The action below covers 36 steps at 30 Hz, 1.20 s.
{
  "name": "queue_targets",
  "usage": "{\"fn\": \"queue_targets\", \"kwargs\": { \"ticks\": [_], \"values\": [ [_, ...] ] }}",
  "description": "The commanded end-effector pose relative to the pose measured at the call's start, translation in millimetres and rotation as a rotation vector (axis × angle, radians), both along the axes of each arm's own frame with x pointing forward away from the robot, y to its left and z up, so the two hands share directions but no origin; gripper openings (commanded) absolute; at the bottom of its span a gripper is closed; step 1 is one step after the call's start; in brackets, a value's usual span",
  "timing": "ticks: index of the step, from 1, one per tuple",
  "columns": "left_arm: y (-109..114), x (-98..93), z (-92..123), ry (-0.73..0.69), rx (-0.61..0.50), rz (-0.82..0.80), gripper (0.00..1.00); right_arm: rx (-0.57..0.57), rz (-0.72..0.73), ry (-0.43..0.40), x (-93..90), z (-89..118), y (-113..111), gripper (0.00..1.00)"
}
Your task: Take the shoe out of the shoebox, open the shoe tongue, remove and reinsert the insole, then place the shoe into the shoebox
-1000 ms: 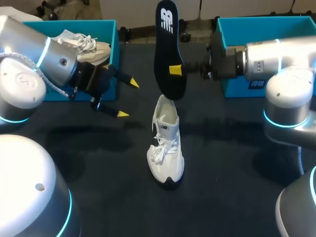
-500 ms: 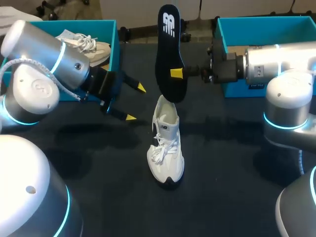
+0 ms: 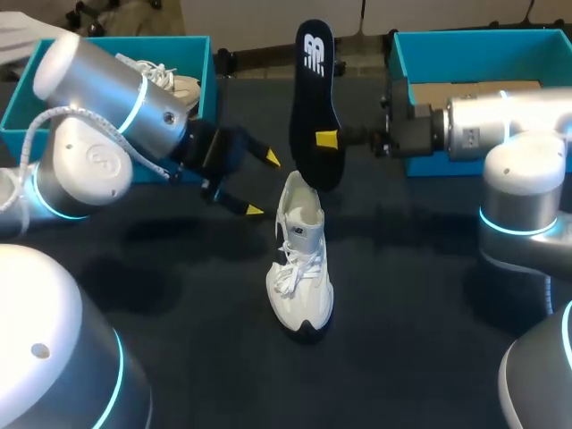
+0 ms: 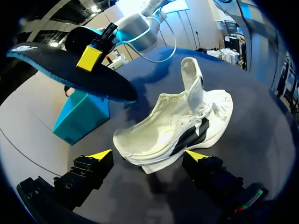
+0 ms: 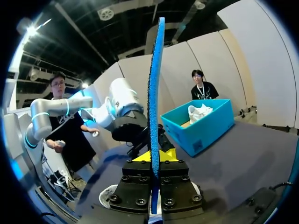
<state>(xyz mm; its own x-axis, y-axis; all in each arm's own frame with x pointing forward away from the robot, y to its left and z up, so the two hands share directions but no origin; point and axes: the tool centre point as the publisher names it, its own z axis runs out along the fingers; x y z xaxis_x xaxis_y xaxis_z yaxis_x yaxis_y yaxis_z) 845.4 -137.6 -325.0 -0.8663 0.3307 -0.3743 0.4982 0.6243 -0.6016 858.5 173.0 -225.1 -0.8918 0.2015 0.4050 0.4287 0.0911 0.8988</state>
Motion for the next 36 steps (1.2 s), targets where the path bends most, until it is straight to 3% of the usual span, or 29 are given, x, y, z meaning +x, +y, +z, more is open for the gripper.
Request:
{"fn": "queue_targets", "kwargs": {
  "ticks": [1, 14, 23, 36],
  "values": [
    [-8.4, 3.9, -6.4, 0.001, 0.003, 0.002, 1.0, 0.017, 0.008, 0.003, 6.1, -9.3, 4.0, 0.0],
    [-8.2, 6.8, -14.3, 0.011, 0.029, -0.008, 1.0, 0.081, 0.008, 0.042, 12.7, -22.9, 20.2, 0.0],
    [-10.1, 6.4, -20.8, 0.018, 0.049, -0.023, 1.0, 0.081, 0.008, 0.042, 12.7, -22.9, 20.2, 0.0],
    [-14.2, 19.8, -25.6, 0.03, 0.065, -0.033, 1.0, 0.09, 0.004, 0.044, 8.2, -29.4, 22.3, 0.0]
  ]
}}
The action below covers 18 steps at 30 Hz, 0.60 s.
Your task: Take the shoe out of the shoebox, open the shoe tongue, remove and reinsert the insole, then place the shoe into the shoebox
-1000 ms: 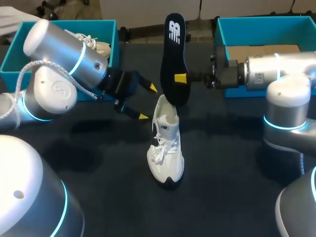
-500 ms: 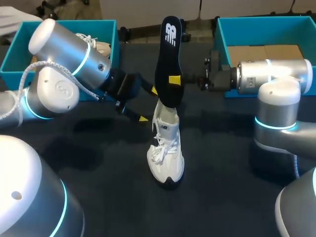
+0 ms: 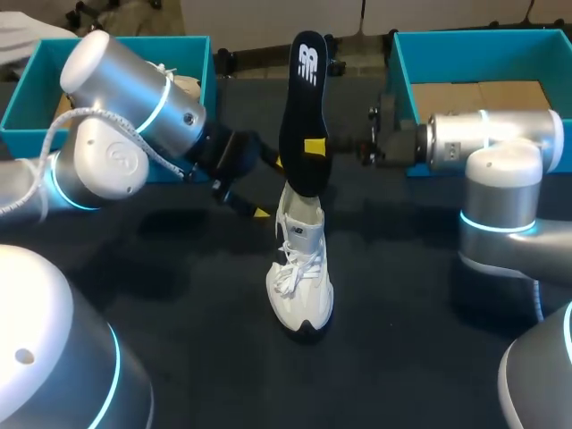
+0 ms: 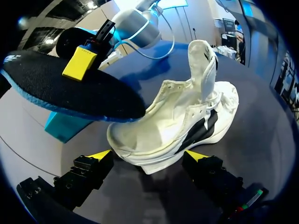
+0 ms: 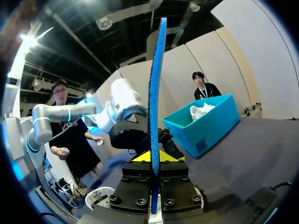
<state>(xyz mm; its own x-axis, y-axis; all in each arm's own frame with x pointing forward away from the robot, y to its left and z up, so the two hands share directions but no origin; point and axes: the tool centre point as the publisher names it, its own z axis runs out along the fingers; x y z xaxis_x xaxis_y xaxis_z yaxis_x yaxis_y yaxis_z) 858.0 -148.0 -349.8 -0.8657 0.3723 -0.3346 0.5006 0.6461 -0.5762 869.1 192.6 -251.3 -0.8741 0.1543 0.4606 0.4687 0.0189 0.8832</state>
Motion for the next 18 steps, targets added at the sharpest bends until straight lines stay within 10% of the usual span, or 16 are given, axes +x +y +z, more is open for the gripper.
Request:
{"fn": "queue_targets", "kwargs": {
  "ticks": [1, 18],
  "values": [
    [-3.8, 7.9, -0.8, 0.009, 0.006, -0.013, 1.0, 0.004, -0.007, -0.001, -2.9, -3.6, 2.7, 0.0],
    [-1.0, 15.2, -3.3, 0.021, 0.03, -0.041, 1.0, 0.007, -0.015, -0.009, -10.2, -12.8, 11.7, 0.0]
  ]
}}
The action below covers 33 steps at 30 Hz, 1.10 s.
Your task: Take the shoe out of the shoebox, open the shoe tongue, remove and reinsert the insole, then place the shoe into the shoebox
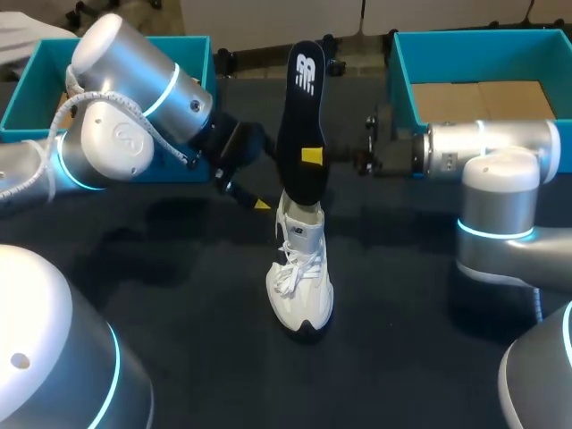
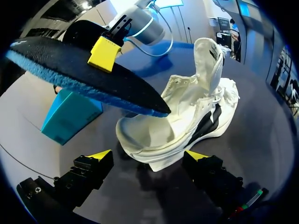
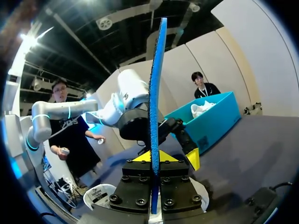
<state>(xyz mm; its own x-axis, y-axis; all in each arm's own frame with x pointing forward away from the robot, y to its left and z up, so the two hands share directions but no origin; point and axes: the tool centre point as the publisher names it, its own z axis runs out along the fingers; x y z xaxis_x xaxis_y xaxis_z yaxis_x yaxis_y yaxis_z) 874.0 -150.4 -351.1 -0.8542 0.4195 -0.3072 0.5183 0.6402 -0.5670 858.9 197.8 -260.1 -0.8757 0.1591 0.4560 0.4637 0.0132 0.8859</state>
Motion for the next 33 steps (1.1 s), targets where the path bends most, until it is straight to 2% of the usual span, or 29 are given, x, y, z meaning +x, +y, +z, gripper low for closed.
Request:
{"fn": "queue_targets", "kwargs": {
  "ticks": [1, 10, 33],
  "values": [
    [1.9, -1.4, -3.0, 0.005, -0.001, 0.008, 1.0, 0.004, -0.008, -0.005, 0.0, -5.7, 7.5, 0.0],
    [0.2, -8.6, -12.6, 0.026, 0.004, 0.002, 1.0, 0.005, -0.015, -0.003, 0.4, -10.9, 4.8, 0.0],
    [-0.2, -11.9, -14.4, 0.03, 0.002, 0.04, 1.0, 0.012, 0.028, 0.025, 7.8, -27.1, 4.1, 0.0]
  ]
}}
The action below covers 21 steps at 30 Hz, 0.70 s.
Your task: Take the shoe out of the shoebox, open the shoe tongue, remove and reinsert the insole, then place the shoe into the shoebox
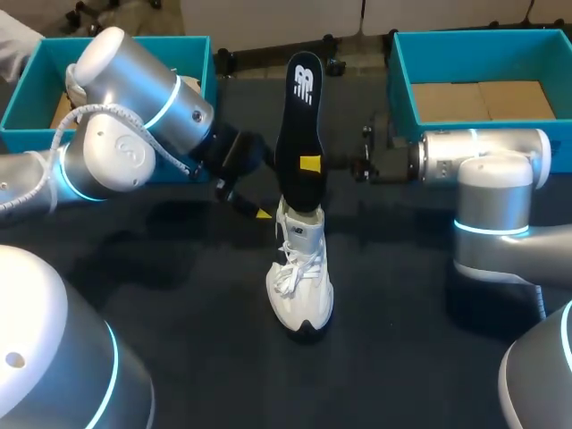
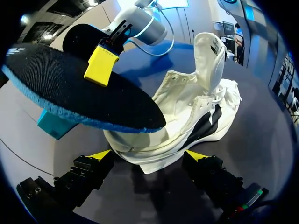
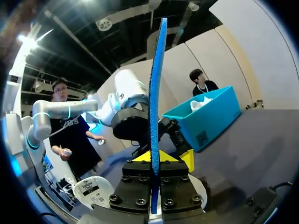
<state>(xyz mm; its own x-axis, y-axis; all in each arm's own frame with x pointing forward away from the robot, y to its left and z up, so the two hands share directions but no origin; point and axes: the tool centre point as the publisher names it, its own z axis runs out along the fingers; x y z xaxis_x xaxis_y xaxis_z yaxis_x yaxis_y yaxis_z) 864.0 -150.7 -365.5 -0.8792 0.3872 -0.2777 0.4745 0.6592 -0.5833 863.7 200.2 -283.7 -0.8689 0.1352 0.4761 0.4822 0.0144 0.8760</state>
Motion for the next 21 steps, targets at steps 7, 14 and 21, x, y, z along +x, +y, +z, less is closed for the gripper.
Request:
{"fn": "queue_targets", "kwargs": {
  "ticks": [7, 14, 21],
  "values": [
    [0.1, -1.8, 0.0, -0.004, 0.002, 0.003, 1.0, 0.009, 0.015, 0.009, 5.7, -7.4, 2.6, 0.0],
    [0.1, -1.8, 0.0, -0.004, 0.002, 0.003, 1.0, 0.012, 0.026, 0.017, 7.2, -12.2, 3.1, 0.0],
    [0.1, -1.8, 0.0, -0.004, 0.002, 0.003, 1.0, 0.015, 0.033, 0.026, 4.4, -16.9, 3.2, 0.0]
  ]
}}
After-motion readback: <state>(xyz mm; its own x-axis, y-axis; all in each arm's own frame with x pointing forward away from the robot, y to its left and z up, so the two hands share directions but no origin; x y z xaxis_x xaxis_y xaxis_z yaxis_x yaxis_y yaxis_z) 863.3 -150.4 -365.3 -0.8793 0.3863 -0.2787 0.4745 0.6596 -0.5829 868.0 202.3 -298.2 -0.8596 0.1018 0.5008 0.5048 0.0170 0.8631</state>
